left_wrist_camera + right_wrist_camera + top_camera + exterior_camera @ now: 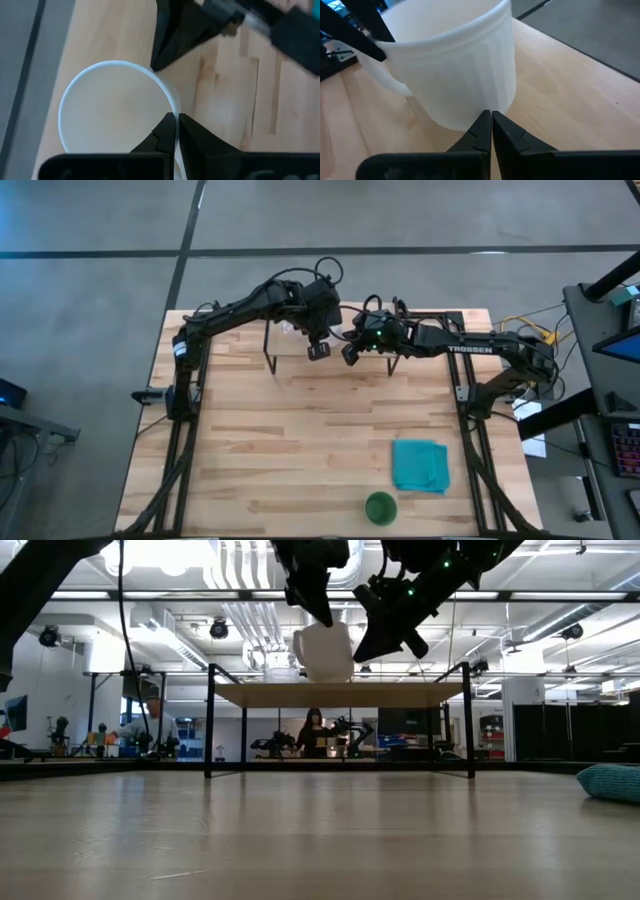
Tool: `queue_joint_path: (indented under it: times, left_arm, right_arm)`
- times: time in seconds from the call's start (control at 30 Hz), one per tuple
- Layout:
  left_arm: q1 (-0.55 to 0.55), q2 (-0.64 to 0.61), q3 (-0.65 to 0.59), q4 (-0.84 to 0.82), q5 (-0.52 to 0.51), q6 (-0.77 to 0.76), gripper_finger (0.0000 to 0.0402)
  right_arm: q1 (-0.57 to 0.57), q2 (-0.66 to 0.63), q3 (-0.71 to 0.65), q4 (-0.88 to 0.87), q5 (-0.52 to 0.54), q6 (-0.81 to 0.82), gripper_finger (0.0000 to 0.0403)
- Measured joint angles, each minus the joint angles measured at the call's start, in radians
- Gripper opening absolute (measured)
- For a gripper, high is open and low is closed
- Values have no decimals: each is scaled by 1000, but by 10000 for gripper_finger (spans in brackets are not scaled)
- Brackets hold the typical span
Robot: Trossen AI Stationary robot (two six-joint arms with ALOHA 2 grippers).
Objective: Stack small to large cups/mugs on shelf
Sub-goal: Put the white mug on the shelf
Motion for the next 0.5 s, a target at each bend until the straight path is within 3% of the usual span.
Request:
queue_joint_path:
  times: [0.5]
  left_arm:
    - [2, 1, -64, 67, 16, -2, 0]
  right_arm:
    - [1, 1, 0, -7, 0, 0, 8]
